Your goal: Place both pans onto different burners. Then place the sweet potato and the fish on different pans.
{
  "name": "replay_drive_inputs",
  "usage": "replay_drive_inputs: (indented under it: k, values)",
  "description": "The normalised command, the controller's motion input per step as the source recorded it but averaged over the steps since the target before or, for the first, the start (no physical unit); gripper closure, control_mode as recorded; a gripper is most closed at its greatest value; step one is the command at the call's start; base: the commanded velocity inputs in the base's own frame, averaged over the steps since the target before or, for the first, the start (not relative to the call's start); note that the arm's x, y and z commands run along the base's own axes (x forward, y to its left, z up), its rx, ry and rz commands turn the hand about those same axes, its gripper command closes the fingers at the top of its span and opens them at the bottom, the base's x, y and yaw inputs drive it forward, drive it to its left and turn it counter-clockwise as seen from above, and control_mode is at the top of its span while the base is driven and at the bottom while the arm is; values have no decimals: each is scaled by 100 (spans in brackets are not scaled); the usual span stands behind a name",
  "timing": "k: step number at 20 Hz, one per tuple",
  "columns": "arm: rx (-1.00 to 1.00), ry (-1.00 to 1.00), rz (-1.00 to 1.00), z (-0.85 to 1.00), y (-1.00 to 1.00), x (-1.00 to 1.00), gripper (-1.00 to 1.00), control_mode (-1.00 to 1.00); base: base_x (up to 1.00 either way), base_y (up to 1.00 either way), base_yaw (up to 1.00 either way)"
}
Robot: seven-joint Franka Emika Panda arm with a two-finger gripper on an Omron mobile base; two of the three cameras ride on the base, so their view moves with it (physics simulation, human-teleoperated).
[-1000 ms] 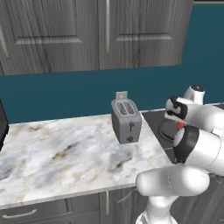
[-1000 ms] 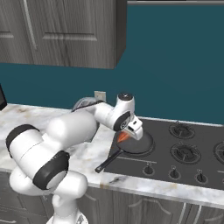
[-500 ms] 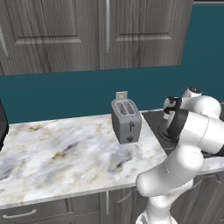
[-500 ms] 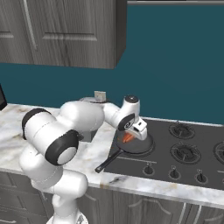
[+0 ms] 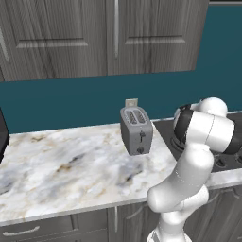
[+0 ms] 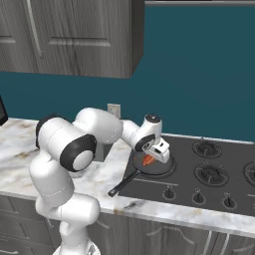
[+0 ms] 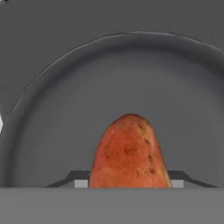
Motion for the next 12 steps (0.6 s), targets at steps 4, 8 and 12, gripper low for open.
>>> replay_drive_inputs:
  k: [4, 8, 12]
  values:
    - [0, 0, 2, -16, -5, 13, 100, -100, 0, 0, 0]
    - [0, 0, 2, -19, -5, 10, 100, -100, 0, 0, 0]
    - [0, 0, 1, -23, -1, 13, 100, -100, 0, 0, 0]
